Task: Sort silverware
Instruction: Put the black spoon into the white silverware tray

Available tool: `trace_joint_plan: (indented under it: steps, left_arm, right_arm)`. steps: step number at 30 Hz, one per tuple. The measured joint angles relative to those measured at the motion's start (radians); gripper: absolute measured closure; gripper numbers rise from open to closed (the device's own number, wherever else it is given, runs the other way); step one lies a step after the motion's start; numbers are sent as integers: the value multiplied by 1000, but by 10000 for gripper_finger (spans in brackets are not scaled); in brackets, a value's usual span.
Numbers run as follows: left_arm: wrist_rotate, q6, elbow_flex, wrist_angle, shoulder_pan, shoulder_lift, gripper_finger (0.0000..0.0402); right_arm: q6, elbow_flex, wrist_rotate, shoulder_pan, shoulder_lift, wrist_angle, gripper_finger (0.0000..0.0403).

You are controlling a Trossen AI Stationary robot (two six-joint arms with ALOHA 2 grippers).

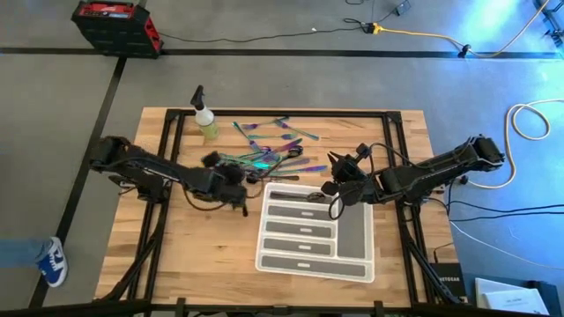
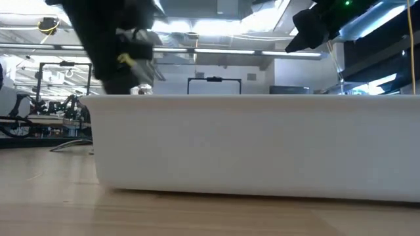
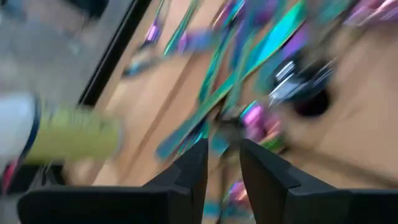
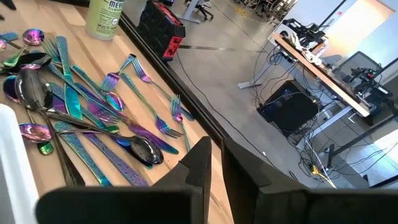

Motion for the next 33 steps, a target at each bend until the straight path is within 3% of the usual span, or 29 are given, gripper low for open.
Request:
trace_joint_plan:
  steps: [3,6,9,16,22,30,33]
  left_arm:
    - [118,-30,-50,-15,86,-35,322]
    - [220,26,-104,74,172,-49,322]
    - [285,110,-143,180,243,-49,322]
    - [432,191,-151,177,381,-49,322]
    - [574,249,-151,155,441,-49,318]
    - [587,260,-151,86,448,-49,263]
    - [643,267,-151,83,448,-49,250]
  right_arm:
    - [0,0,3,0,0,5,382]
    - [0,0,5,0,0,15,382]
    - [0,0,4,0,0,19,382]
    - [0,0,-27,0,0,21,382]
    - [-3,0,-29,0,0,21,382]
    - [-1,0,-30,0,0,21,382]
    - [0,0,-30,0,0,21,382]
